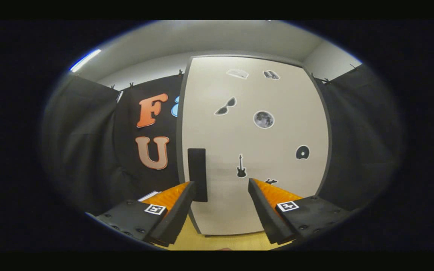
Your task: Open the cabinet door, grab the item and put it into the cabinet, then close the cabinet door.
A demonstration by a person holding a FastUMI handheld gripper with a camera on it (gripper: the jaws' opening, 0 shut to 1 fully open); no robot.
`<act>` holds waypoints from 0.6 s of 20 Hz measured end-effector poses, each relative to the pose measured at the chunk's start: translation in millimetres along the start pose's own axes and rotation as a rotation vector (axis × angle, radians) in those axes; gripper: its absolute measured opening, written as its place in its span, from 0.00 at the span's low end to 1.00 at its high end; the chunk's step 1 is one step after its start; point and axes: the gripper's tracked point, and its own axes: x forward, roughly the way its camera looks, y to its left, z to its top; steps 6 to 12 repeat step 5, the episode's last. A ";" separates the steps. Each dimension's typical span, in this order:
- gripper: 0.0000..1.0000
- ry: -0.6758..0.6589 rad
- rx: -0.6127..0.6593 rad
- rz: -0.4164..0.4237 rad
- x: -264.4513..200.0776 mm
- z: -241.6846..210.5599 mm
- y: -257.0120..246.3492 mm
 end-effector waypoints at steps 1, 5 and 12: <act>0.92 -0.002 -0.003 -0.003 -12.7 1.5 -7.1; 0.92 -0.016 -0.032 -0.033 -60.1 2.0 -48.4; 0.92 -0.016 -0.032 -0.033 -60.1 2.0 -48.4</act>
